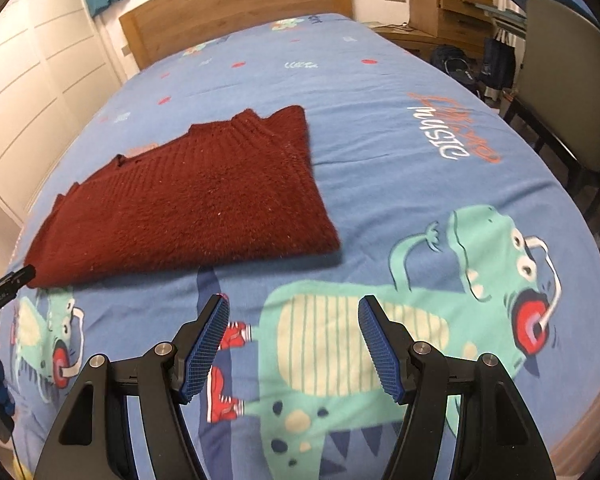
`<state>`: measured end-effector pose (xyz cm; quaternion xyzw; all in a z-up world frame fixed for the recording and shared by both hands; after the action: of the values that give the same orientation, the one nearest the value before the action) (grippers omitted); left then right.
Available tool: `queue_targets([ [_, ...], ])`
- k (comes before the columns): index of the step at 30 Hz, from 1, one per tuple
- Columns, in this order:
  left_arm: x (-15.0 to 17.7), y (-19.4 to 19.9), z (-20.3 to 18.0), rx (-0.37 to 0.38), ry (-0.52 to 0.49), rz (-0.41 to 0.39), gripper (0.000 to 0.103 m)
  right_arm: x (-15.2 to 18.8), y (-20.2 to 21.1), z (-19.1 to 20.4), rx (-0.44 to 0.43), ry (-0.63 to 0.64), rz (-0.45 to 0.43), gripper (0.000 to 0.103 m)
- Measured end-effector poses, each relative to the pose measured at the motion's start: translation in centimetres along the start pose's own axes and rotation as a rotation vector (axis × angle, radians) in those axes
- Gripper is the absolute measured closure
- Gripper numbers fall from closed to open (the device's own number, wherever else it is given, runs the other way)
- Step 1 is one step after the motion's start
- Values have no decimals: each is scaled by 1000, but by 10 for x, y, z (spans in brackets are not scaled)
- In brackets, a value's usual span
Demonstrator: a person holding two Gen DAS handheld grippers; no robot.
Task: Fold small clothes
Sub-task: 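Reach the left gripper to one end of the folded sweater and close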
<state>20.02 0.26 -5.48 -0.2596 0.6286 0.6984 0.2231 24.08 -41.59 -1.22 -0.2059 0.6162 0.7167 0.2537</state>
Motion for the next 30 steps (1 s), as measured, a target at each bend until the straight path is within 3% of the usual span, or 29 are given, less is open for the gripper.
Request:
queue_targets([
  [19,13,33,-1,25,-5,-31,22,49,47,-13,-11,-92,-19,30],
  [22,12,27,8,72,65,-14,18,54,47,-12,-13,-99,-13,29],
  [30,9,-17,71,200,420,99,17,63,36,-8,-28,-105,25,26],
])
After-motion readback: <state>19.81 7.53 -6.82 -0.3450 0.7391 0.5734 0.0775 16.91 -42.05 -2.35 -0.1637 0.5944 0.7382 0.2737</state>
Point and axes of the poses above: each gripper's, at about its wrist camera, not at the fingertips, and y roughly against the way its jaws point, z to its left, x to its underside, the point moved 1 cm from there along -y, roughly the way its jaws point, and after that the axes turned 5 degrees about -z, right-handed, at the moved point
